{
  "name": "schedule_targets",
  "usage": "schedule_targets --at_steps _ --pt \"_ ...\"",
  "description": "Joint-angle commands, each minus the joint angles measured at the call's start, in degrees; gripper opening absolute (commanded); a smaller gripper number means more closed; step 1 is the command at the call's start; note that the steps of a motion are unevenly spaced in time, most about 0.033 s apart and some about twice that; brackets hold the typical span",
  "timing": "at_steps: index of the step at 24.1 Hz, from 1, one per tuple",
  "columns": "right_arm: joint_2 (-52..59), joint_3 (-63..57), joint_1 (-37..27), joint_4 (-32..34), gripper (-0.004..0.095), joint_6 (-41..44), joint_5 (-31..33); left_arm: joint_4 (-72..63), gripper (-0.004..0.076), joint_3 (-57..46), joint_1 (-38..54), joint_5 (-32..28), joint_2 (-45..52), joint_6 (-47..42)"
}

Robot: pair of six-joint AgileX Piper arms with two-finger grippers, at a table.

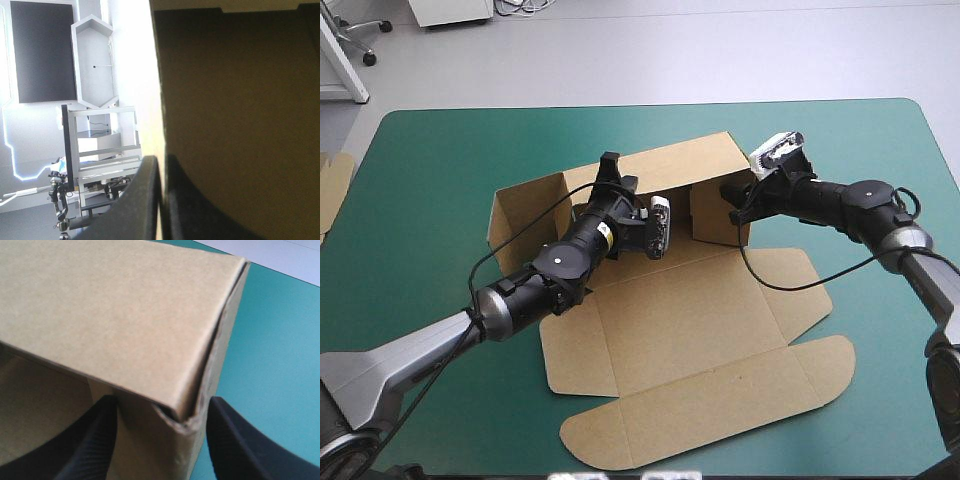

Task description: Fold the box

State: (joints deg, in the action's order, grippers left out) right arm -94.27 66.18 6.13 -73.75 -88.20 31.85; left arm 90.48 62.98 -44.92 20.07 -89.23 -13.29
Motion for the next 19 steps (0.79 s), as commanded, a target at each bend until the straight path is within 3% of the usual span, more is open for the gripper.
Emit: schedule_targets --at_steps 1,11,19 --pt "2.18 1.81 0.04 -2.32 0.0390 -0.48 0.10 0.66 -0.0015 1.59 -0.63 -1.56 1.59 -0.68" --pt "2.18 1.81 0.04 -2.72 -0.0010 -2.59 8.98 4.84 -0.0015 1.59 -0.63 -3.43 1.34 -0.88" --pt "2.18 1.81 0.04 -3.36 -0.0033 -0.38 8.87 4.84 0.0000 1.70 -0.76 -6.31 1.03 -0.88"
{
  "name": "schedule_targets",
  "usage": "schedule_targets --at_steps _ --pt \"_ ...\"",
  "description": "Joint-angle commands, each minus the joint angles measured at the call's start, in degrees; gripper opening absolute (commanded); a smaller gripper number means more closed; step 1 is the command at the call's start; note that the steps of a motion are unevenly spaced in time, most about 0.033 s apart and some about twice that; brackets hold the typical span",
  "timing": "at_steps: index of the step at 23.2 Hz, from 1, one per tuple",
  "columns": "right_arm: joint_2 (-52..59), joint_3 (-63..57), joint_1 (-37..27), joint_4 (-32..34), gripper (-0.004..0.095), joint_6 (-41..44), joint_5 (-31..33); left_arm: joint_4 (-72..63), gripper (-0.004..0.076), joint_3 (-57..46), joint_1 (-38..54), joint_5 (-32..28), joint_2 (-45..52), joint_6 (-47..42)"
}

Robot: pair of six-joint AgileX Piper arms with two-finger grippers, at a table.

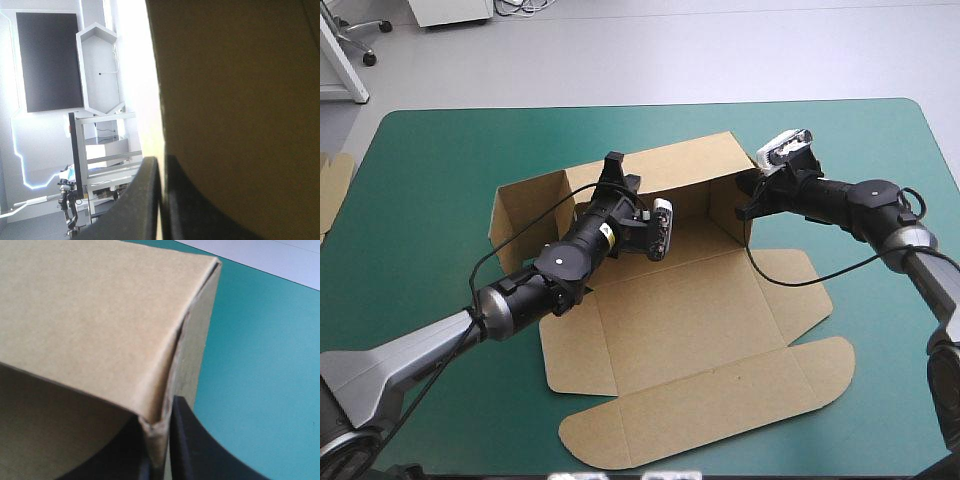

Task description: Fold the box

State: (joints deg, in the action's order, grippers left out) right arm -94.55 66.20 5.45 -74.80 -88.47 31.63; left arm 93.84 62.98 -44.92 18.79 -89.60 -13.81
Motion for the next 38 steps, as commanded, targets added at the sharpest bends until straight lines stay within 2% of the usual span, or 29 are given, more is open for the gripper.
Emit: schedule_targets --at_steps 1,4,5,7,13,15,18,21,26,29,30,34,38 --pt "2.47 1.79 0.72 -2.30 -0.0033 0.35 8.96 1.49 0.0019 1.70 -1.22 -5.03 1.41 -0.36" --pt "2.47 1.79 0.72 -2.30 -0.0033 1.90 7.45 1.52 0.0117 1.70 -2.09 -5.52 1.73 -0.36" --pt "2.47 1.79 0.72 -2.30 -0.0033 2.43 7.00 1.73 0.0190 1.70 -3.10 -6.41 2.22 -0.36" --pt "2.47 1.79 0.72 -2.30 -0.0033 3.07 5.84 3.15 0.0235 1.70 -5.13 -6.96 3.41 -0.36" --pt "2.47 1.79 0.72 -2.30 -0.0033 5.86 3.19 4.00 0.0235 2.73 -10.54 -7.66 7.70 -0.71" --pt "2.47 1.79 0.72 -2.30 -0.0033 7.37 2.00 4.00 0.0235 3.08 -12.18 -8.00 8.75 -3.86" --pt "2.47 1.79 0.72 -2.30 -0.0033 8.54 1.59 4.13 0.0235 6.28 -12.58 -5.09 9.52 -9.80" --pt "2.47 1.79 0.72 0.30 -0.0032 13.07 0.68 4.95 0.0235 11.77 -12.31 -3.08 9.52 -10.70" --pt "2.47 1.79 0.72 3.95 -0.0032 17.75 0.26 4.41 0.0235 17.84 -7.43 0.14 9.52 -12.79" --pt "2.57 1.79 0.72 4.81 -0.0032 19.22 0.64 2.33 0.0235 21.64 1.77 2.78 9.52 -26.64" --pt "2.57 1.79 0.72 4.81 -0.0032 19.22 0.93 0.80 0.0235 22.13 3.84 3.07 9.52 -28.47" --pt "2.57 1.79 0.72 5.71 -0.0032 20.32 1.14 -6.09 0.0235 23.26 11.65 3.32 9.52 -28.85" --pt "2.57 1.91 0.72 10.13 -0.0032 24.52 0.68 -10.15 0.0235 23.26 19.07 4.86 9.52 -28.85"
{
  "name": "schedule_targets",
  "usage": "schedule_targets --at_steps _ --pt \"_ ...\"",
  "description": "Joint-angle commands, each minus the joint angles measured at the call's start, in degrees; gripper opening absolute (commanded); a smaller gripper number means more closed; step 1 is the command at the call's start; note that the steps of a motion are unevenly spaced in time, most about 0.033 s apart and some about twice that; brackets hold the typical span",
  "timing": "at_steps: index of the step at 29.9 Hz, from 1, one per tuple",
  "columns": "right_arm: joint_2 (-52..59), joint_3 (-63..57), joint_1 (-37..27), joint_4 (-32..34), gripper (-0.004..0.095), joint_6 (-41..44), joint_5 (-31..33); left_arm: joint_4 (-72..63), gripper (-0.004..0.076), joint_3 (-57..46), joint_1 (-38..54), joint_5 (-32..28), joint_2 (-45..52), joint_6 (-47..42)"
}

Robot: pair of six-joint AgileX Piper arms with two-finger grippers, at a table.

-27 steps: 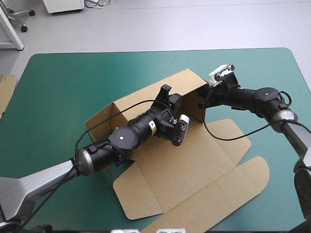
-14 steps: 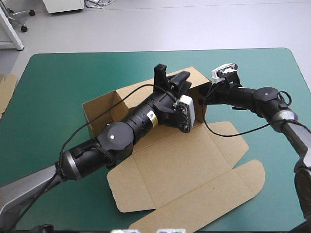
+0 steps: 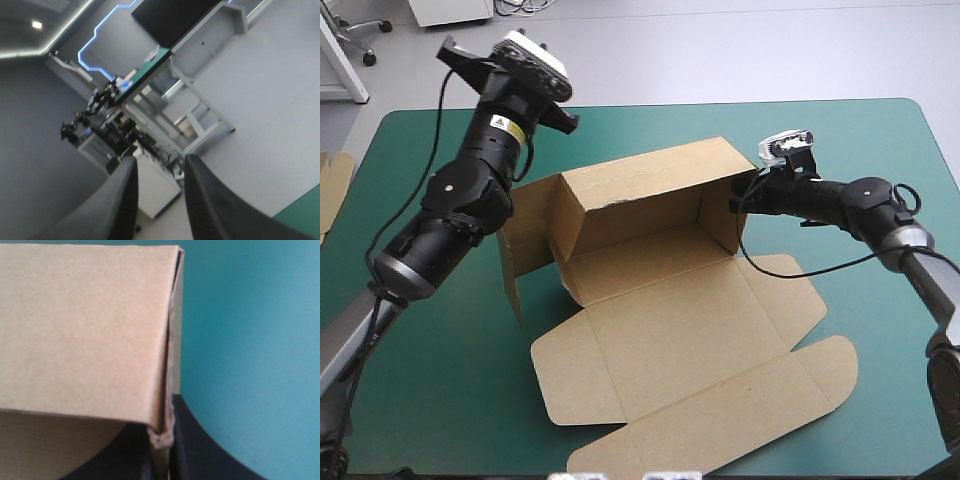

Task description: Fold the box

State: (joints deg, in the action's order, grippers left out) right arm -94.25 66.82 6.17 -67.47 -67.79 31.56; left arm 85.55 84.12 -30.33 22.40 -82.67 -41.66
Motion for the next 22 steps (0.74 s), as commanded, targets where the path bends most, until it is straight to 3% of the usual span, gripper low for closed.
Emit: schedule_targets --at_steps 1,6,13,22 --pt "2.26 1.56 0.00 4.26 -0.0032 5.36 0.64 -3.66 0.0235 2.12 6.60 1.69 2.46 -0.87" --pt "2.26 3.97 0.00 11.04 -0.0032 12.72 0.86 -14.42 0.0235 2.12 17.23 4.95 2.46 1.00" --pt "2.26 9.23 0.00 18.67 -0.0032 20.53 2.79 -42.12 0.0235 1.64 30.09 9.22 2.23 14.34" --pt "2.26 16.34 0.00 23.17 -0.0031 27.03 6.43 -58.76 0.0235 1.64 35.74 17.60 0.22 26.56"
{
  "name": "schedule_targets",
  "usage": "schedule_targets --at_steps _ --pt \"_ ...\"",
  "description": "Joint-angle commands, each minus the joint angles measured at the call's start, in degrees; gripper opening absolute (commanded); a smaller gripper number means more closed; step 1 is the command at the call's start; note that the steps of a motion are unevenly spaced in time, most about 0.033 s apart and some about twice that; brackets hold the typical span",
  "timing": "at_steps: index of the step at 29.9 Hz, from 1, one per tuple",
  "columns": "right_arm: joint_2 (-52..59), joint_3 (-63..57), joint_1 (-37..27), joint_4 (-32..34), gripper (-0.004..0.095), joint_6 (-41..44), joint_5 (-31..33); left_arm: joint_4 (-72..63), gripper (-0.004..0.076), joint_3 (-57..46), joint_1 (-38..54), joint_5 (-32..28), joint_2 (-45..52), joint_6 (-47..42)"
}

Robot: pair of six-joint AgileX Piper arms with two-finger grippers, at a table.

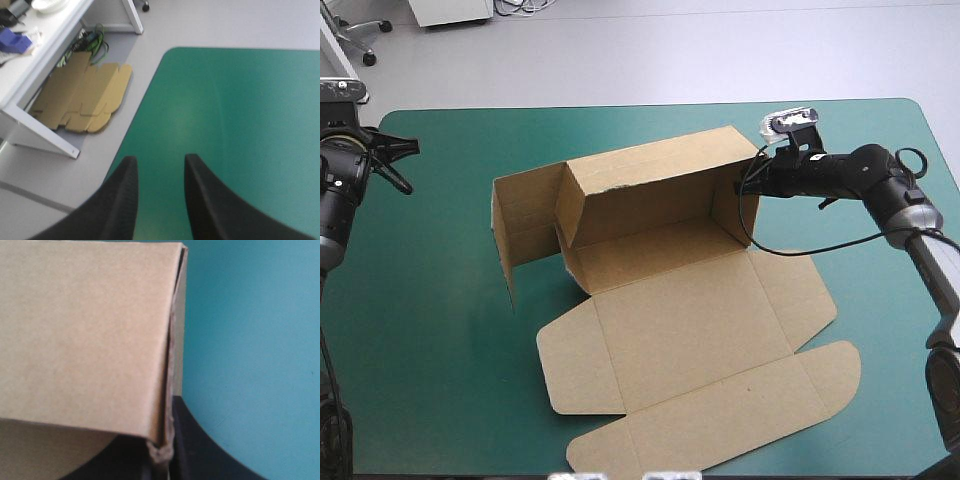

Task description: Fold the box

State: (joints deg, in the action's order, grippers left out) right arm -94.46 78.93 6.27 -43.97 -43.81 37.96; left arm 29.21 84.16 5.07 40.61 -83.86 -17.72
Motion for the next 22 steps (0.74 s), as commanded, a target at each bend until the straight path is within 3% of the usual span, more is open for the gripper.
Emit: schedule_targets --at_steps 1,9,17,22 --pt "2.47 5.09 -0.10 1.05 -0.0031 4.42 0.56 -3.02 0.0235 1.60 0.34 -0.19 1.14 3.50" --pt "2.47 13.10 -0.10 15.45 -0.0031 19.85 8.35 -9.54 0.0235 1.60 0.34 2.92 -0.54 6.64" --pt "2.36 19.65 -0.10 23.00 -0.0031 26.30 15.75 -13.87 0.0235 1.60 0.34 10.99 -3.75 13.01" --pt "0.60 25.24 -0.10 27.20 -0.0031 28.66 23.61 -13.98 0.0235 1.60 0.34 11.75 -4.27 13.13"
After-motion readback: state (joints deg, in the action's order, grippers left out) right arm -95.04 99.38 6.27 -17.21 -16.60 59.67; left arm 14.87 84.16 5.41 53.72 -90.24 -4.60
